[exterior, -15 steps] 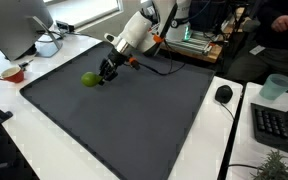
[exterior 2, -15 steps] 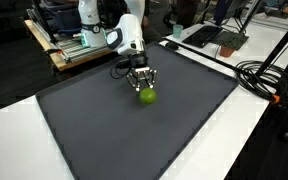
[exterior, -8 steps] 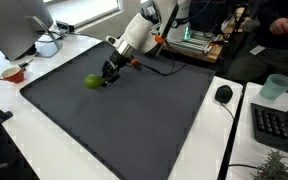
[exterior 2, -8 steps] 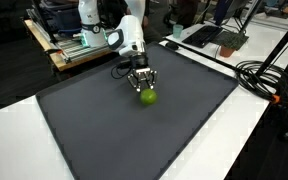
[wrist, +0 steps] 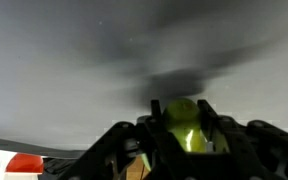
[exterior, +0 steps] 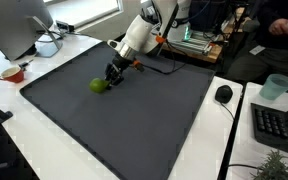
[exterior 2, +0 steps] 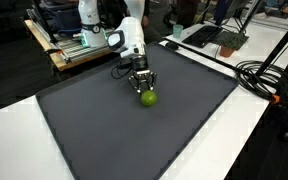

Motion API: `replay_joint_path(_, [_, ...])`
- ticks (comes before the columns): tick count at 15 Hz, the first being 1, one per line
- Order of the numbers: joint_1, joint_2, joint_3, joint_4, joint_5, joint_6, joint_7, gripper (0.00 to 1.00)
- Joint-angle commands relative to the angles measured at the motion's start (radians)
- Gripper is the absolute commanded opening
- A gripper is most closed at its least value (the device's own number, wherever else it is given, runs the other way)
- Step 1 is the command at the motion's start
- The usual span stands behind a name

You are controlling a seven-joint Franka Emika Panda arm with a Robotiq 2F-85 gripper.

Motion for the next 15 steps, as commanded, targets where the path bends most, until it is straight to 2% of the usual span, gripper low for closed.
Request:
replay_joint_path(1, [0.0, 0.016, -0.014, -0.003, -0.065, -0.027, 0.038, 0.16])
replay_joint_path(2, [0.0, 0.018, -0.015, -0.004, -0.077, -0.032, 0.047, 0.23])
replay_joint_path(3, [0.0, 0.019, -0.017, -0.005, -0.083, -0.033, 0.052, 0.65])
replay_joint_path(5, [0.0, 0.02, -0.02, -0.005, -0.093, -0.039, 0.062, 0.66])
replay_joint_path(10, [0.0, 0.081, -0.034, -0.05, -0.12, -0.043, 0.072, 0.98])
replay_joint_path(15, [0.001, 0.337, -0.104, -0.232, -0.38, -0.017, 0.082, 1.0])
